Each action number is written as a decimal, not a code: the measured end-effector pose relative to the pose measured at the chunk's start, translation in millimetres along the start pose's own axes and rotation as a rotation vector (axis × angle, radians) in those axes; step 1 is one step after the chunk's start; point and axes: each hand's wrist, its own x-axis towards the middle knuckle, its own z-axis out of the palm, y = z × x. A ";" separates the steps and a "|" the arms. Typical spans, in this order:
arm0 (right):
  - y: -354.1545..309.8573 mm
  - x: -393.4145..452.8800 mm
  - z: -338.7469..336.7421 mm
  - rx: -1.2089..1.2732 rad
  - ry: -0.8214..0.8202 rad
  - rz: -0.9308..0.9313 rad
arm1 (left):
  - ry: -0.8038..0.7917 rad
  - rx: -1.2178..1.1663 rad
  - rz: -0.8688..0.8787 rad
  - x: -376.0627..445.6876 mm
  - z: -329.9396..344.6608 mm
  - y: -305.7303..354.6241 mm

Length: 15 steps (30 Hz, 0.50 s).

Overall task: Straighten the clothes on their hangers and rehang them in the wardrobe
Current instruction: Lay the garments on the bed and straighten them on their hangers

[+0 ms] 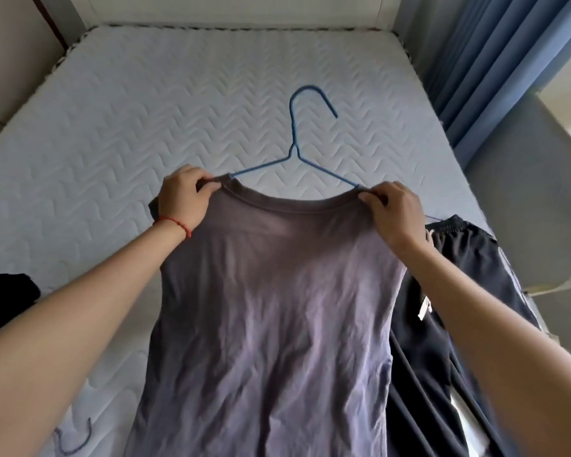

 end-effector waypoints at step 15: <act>137.5 19.4 128.5 -0.019 -0.129 0.143 | -0.139 0.190 -0.303 -14.5 167.4 -70.4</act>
